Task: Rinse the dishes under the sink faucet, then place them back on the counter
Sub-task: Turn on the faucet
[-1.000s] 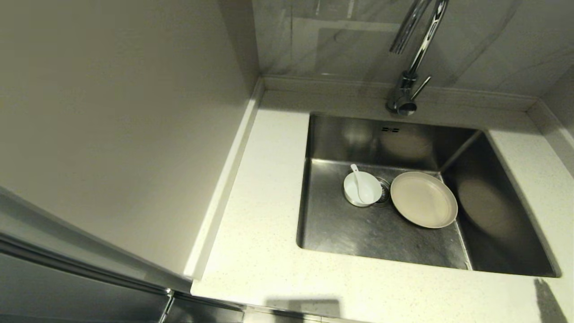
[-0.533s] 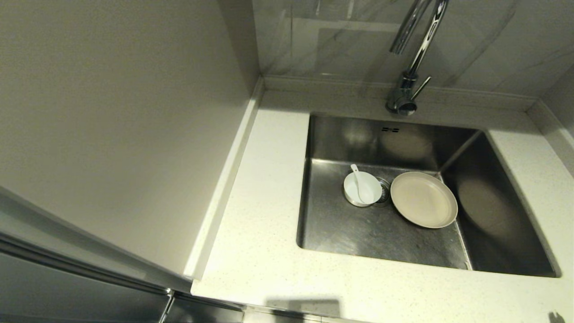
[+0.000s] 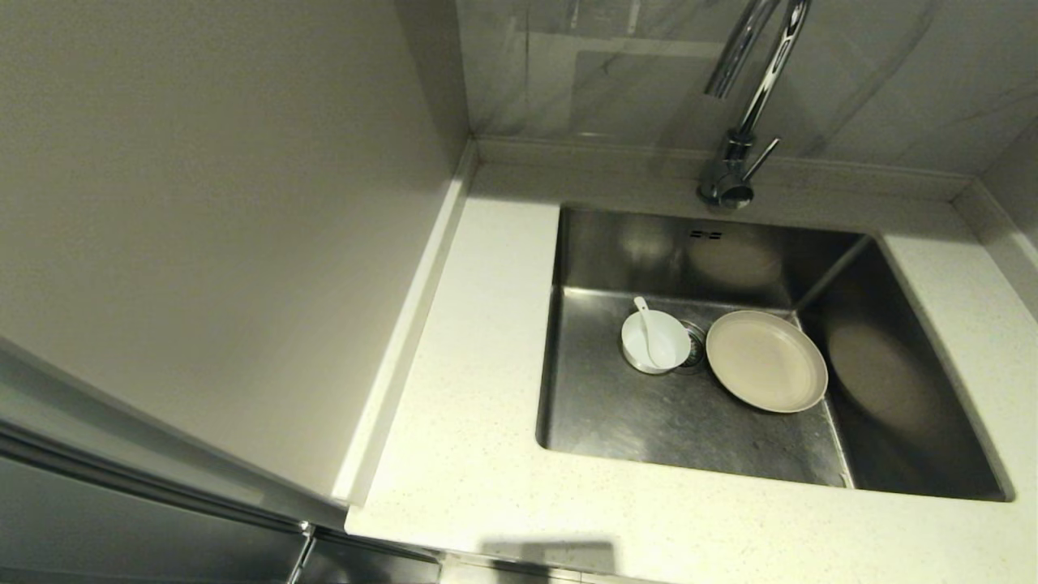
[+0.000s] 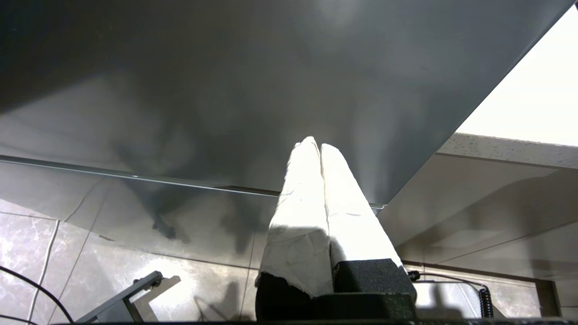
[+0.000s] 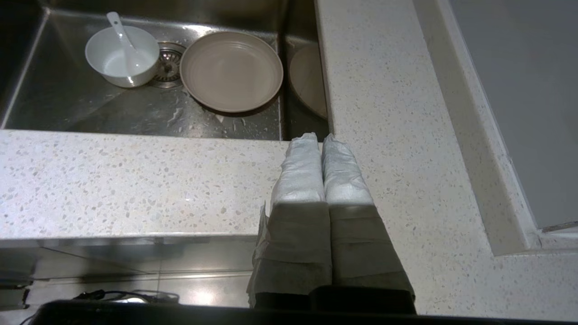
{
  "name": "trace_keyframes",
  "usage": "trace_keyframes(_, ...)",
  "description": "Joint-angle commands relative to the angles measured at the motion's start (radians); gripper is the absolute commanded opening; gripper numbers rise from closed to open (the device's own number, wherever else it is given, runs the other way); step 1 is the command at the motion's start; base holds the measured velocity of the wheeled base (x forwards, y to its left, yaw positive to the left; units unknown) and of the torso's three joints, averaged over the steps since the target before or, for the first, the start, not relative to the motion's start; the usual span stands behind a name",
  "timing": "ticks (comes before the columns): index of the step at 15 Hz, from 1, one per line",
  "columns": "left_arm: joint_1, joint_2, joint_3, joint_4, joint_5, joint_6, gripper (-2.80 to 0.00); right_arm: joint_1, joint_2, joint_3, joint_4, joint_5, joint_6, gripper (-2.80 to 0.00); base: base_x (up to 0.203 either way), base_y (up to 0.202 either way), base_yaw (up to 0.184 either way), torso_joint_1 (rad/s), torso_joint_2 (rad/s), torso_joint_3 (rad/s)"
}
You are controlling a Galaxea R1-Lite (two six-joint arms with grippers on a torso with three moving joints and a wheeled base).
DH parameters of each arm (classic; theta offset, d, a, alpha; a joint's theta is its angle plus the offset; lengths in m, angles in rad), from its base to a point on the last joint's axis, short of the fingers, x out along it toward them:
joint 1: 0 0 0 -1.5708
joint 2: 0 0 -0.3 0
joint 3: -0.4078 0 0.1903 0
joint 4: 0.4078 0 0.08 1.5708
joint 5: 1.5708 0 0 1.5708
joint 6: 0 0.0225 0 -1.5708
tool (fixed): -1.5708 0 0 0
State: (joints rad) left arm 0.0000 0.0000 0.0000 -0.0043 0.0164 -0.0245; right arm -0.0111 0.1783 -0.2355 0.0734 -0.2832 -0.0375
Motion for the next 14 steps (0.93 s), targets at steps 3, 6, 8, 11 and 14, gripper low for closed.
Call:
trace_keyframes(3,0.0,-0.003,0.0,0.0,0.0,0.0,-2.8,0.008,-0.131,0.027,0.11,0.004,-0.015,-2.8,0.0,0.0,0.0,0.0,0.0,0.0)
trace_keyframes(6,0.0,-0.003,0.0,0.0,0.0,0.0,-2.8,0.008,-0.178,0.063,0.102,0.089,-0.069,-2.8,0.0,0.0,0.0,0.0,0.0,0.0)
trace_keyframes(8,0.0,-0.003,0.0,0.0,0.0,0.0,-2.8,0.008,-0.178,0.074,0.1,0.144,-0.071,-2.8,0.0,0.0,0.0,0.0,0.0,0.0)
trace_keyframes(11,0.0,-0.003,0.0,0.0,0.0,0.0,-2.8,0.008,-0.178,0.16,-0.023,0.223,-0.076,-2.8,0.0,0.0,0.0,0.0,0.0,0.0)
trace_keyframes(14,0.0,-0.003,0.0,0.0,0.0,0.0,-2.8,0.008,-0.178,0.226,-0.153,0.294,-0.09,-2.8,0.0,0.0,0.0,0.0,0.0,0.0)
